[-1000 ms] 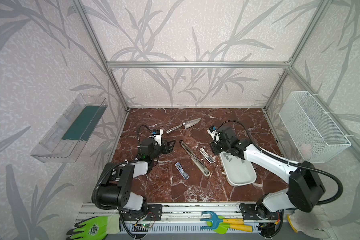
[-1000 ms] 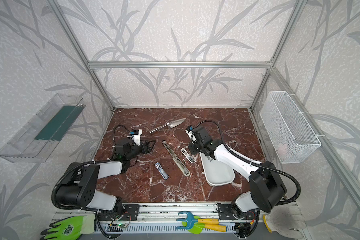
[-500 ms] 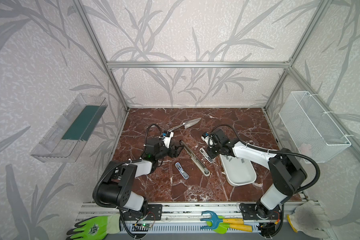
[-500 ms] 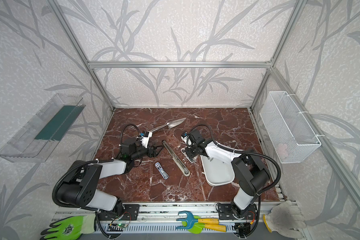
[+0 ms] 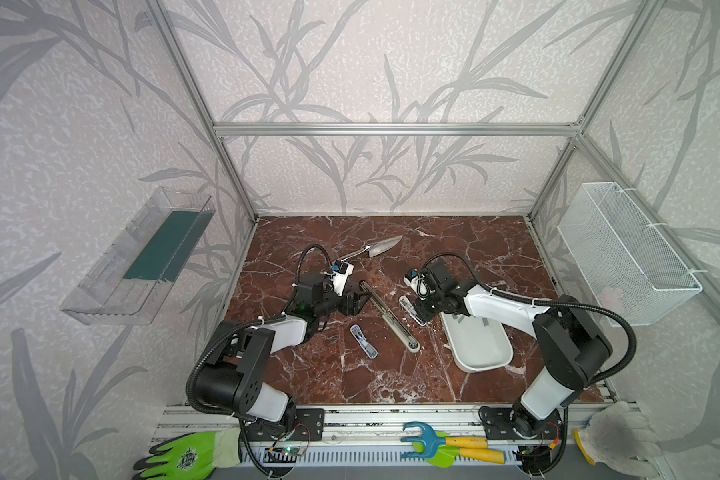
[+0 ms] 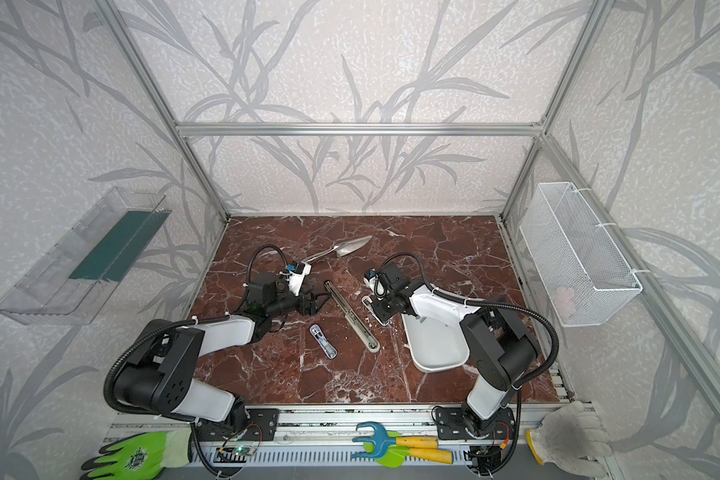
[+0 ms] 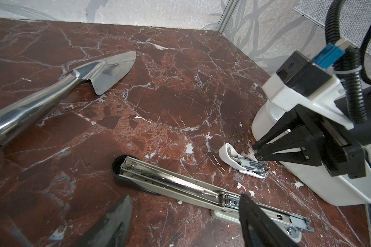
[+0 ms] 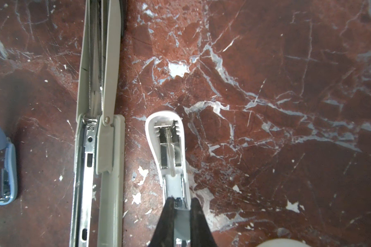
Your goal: Load the staples into the stapler
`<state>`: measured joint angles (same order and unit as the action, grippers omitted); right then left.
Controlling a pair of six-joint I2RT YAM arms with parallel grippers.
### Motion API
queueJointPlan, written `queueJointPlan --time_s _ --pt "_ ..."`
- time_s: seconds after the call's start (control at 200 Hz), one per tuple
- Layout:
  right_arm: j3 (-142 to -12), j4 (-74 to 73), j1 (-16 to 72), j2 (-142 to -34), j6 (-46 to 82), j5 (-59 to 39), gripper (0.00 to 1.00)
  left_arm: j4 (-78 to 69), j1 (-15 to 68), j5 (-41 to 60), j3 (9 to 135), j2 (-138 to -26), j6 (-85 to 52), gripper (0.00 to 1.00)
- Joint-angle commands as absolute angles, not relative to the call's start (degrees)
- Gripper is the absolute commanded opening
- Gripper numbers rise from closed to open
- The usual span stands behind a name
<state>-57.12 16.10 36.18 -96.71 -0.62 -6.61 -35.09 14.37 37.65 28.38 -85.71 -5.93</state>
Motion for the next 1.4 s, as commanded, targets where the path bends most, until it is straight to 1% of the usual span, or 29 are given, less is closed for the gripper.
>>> queueJointPlan --time_s 0.0,0.665,1.324,1.394 --pt "-57.0 17.0 36.5 -97.0 -0.5 -7.2 0.03 -34.6 14.5 38.0 29.8 -86.3 -4.5 0.79" --pt "-55.7 16.3 36.7 -95.8 -1.1 -9.0 0.04 -33.3 14.8 37.5 30.5 -86.7 -4.2 0.79" --pt "-57.6 17.6 36.8 -97.5 -0.8 -7.7 0.04 -32.6 15.1 37.2 30.8 -86.8 -3.9 0.79" --pt "-57.7 17.7 36.8 -99.2 -0.8 -7.6 0.04 -32.6 15.1 37.2 30.8 -86.8 -3.8 0.79"
